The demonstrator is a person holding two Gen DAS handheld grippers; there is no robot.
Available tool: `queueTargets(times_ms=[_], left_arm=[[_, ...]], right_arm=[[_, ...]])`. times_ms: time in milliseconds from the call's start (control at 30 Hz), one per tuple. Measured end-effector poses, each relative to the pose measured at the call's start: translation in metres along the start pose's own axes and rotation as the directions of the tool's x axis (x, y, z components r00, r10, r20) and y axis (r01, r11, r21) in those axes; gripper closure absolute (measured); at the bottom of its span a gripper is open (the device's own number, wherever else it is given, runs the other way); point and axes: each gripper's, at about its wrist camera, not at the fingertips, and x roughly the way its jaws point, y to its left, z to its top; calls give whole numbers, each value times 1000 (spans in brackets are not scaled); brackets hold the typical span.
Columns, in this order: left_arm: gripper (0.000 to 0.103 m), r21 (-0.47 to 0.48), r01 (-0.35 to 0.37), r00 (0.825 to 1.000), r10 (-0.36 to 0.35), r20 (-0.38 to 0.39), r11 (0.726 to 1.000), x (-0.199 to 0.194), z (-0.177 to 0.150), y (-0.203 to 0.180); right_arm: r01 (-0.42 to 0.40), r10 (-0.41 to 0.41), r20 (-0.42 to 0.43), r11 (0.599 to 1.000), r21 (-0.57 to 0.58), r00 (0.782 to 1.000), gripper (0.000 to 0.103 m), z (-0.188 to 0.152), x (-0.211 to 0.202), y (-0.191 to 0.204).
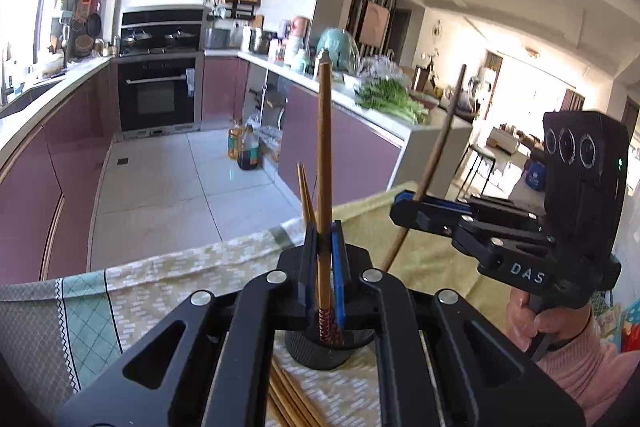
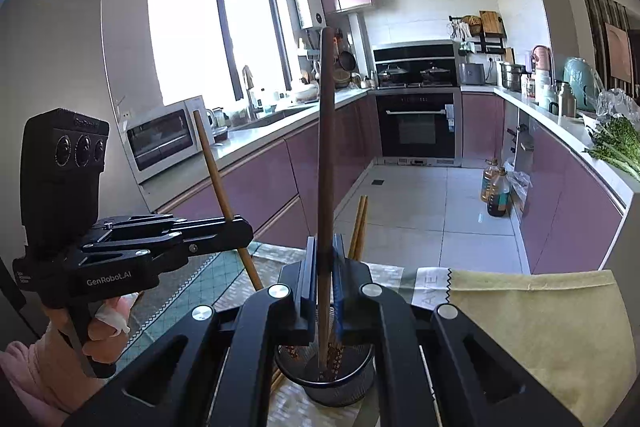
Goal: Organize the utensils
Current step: 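Lift the left tool's chopstick into the mesh cup while the right tool inserts its own, then open the left tool to drop its chopstick while the right tool releases too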
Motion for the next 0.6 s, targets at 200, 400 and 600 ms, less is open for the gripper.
queueTargets(times_ms=[200, 400, 600], left_arm=[[95, 42, 6, 994, -1, -112, 999, 28, -22, 1], [95, 20, 4, 987, -1, -162, 1000, 48, -28, 10], [95, 0, -13, 985, 13, -174, 1000, 59, -26, 17]], right_arm=[[11, -10, -129, 1000, 10, 992, 97, -16, 26, -4], [18, -13, -215, 1000, 24, 976, 97, -22, 46, -7], [27, -12, -223, 998, 64, 975, 97, -24, 56, -16]])
